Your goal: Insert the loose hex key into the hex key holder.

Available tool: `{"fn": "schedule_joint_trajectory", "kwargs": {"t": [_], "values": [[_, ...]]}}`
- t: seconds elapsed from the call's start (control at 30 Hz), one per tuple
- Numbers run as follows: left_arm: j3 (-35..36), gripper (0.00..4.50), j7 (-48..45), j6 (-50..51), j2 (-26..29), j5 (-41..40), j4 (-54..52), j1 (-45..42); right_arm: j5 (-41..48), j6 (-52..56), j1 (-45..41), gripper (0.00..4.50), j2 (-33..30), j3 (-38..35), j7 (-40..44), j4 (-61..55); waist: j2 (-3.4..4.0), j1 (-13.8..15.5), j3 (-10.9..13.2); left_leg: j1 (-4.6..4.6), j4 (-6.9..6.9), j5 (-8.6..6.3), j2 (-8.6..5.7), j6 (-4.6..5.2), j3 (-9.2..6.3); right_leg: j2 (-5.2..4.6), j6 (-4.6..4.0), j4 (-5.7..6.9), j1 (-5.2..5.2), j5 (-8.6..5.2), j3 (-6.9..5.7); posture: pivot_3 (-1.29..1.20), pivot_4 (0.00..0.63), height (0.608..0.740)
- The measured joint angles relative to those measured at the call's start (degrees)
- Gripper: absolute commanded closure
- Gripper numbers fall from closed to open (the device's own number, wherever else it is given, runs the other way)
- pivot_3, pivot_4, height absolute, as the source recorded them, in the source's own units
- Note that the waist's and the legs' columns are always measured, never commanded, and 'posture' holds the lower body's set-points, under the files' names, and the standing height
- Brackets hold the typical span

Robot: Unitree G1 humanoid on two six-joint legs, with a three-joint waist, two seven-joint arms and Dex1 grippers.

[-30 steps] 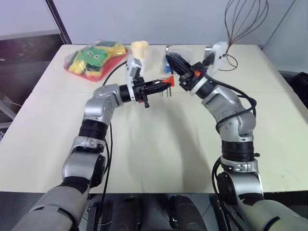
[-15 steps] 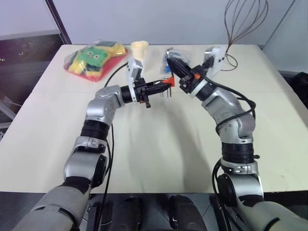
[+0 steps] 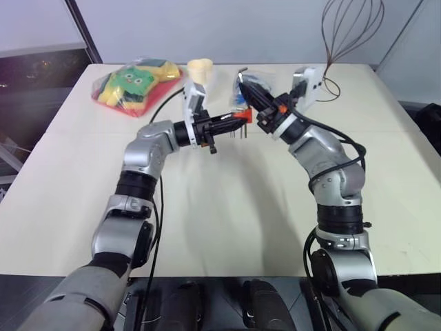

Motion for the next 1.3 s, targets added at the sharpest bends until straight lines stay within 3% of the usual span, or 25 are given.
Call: {"fn": "schedule_joint_trajectory", "kwargs": {"t": [1.3], "values": [[0.1, 4.5, 2.7, -1.5, 0.1, 0.0, 1.1, 0.4, 0.6, -0.1, 1.4, 4.48, -2.4, -0.2, 0.1, -0.8, 0.0, 0.0, 0.0, 0.0, 0.0, -0.01, 0.0, 0.02, 0.0, 0.0, 0.0, 0.0, 0.0, 0.0, 0.0, 0.0, 0.15, 0.74]]}}
